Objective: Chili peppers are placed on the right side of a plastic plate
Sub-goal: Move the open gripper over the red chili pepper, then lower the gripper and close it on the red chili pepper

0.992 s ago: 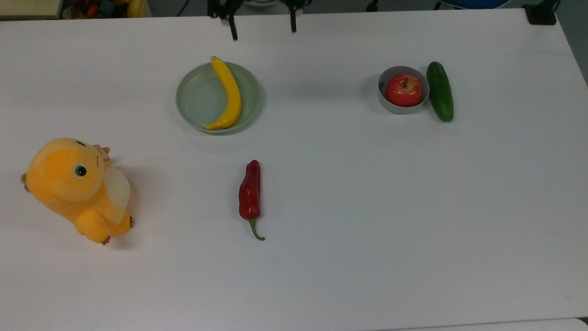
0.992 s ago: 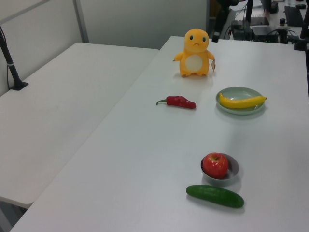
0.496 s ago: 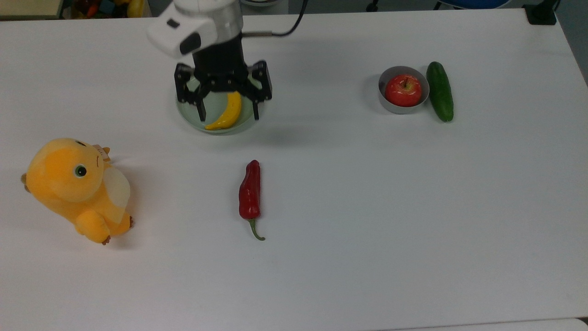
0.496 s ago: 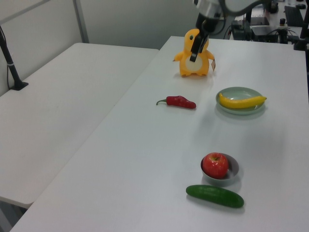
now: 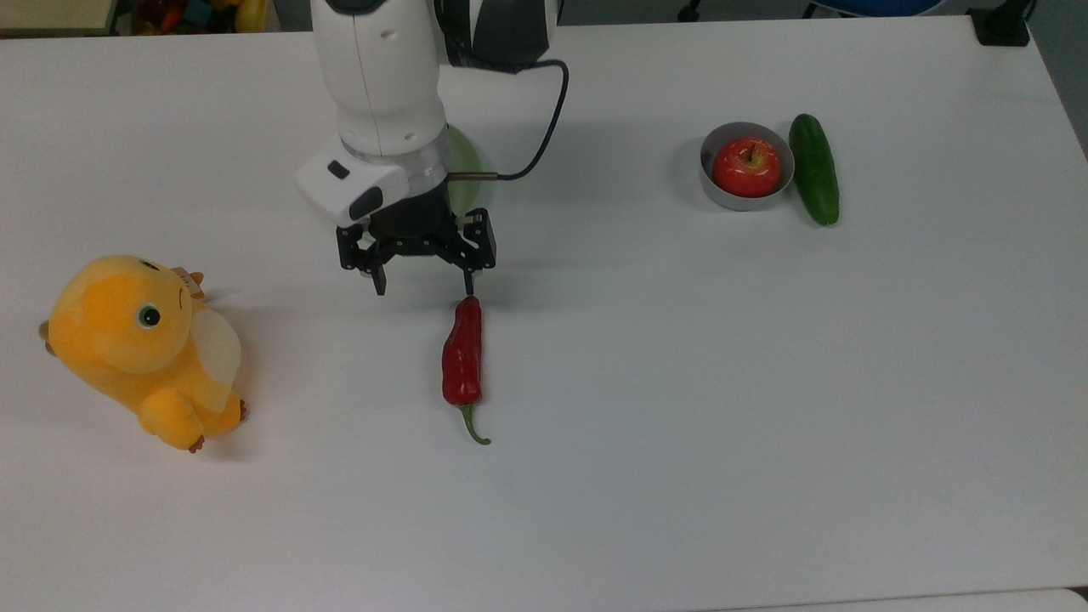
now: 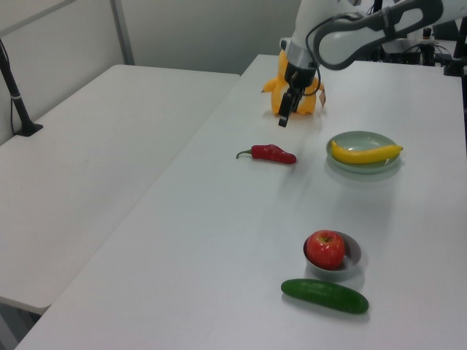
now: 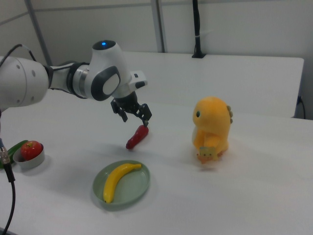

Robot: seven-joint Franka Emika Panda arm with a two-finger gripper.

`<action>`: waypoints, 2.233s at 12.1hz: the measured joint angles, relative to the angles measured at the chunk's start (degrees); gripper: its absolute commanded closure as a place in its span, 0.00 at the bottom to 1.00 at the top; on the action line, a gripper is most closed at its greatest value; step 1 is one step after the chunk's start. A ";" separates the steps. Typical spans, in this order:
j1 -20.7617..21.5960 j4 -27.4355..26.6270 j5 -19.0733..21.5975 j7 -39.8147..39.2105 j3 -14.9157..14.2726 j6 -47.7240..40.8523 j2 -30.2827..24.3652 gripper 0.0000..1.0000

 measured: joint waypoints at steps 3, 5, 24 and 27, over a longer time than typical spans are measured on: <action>0.48 0.08 0.00 0.00 -0.03 2.69 2.48 0.00; 1.19 0.09 0.00 0.00 -0.05 3.53 3.66 0.00; 2.88 0.24 0.02 4.45 -0.10 11.36 8.68 0.95; 2.71 0.95 0.02 4.87 -0.34 11.36 8.06 0.95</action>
